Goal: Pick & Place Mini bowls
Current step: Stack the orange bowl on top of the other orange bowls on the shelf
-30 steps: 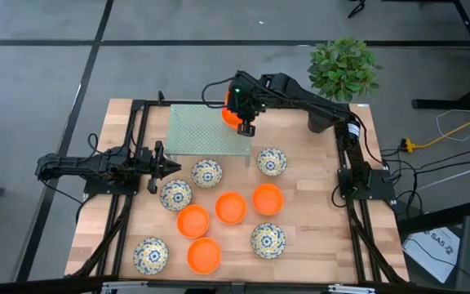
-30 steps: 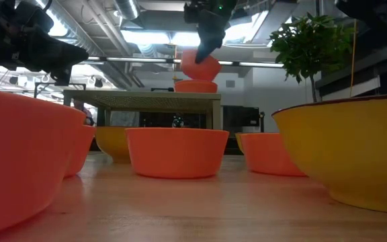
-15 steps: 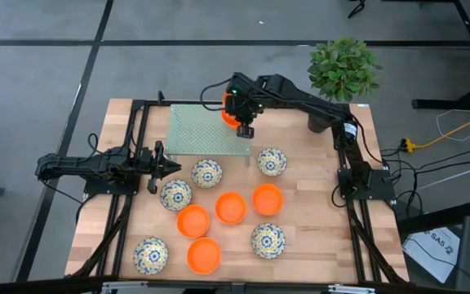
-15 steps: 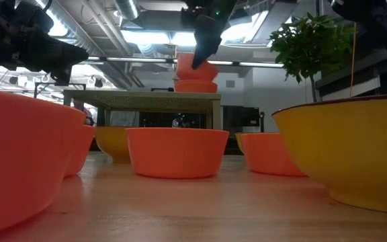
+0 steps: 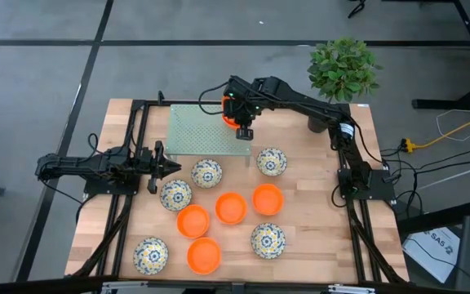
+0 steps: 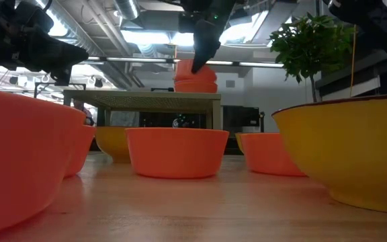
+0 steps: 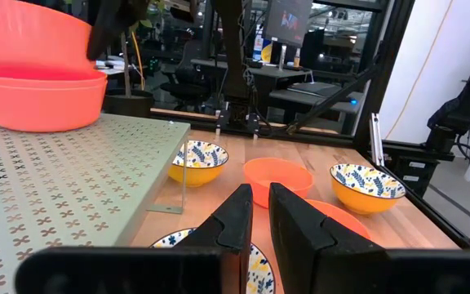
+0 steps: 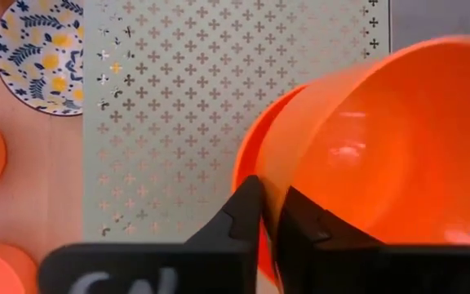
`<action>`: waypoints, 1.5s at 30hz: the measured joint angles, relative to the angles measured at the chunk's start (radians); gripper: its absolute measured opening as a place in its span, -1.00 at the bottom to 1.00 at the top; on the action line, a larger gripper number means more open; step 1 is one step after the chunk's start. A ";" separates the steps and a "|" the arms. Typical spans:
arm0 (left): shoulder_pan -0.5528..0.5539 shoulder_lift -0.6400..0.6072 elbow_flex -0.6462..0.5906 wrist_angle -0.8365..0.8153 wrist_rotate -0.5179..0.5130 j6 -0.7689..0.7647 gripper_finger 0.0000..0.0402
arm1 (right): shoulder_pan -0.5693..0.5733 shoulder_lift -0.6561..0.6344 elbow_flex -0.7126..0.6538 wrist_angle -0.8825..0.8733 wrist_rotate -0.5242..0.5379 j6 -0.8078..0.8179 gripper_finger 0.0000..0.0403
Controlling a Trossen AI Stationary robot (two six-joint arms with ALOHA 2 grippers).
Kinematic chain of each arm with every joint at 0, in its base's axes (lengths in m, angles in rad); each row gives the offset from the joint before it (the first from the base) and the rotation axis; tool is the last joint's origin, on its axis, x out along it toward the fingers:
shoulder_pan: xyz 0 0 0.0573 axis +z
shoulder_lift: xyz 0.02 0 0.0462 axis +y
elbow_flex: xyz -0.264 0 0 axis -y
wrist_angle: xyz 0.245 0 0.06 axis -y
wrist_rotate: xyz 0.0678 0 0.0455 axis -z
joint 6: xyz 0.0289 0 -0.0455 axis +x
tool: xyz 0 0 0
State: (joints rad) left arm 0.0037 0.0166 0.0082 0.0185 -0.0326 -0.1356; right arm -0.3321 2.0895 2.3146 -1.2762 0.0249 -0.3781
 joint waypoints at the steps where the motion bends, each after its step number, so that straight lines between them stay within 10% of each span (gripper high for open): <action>1: 0.000 0.000 0.000 0.000 0.000 0.000 -0.81 | 0.000 0.000 0.000 0.000 0.000 0.000 -0.83; 27: 0.000 0.000 0.000 0.000 0.000 0.000 -0.81 | 0.003 0.000 0.000 -0.046 0.114 -0.023 -0.94; 45: 0.000 0.000 0.000 0.000 0.000 0.000 -0.81 | 0.028 -0.002 0.016 0.004 0.114 -0.019 -0.32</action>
State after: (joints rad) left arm 0.0037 0.0166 0.0082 0.0185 -0.0329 -0.1356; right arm -0.3039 2.0876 2.3302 -1.2718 0.1390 -0.3976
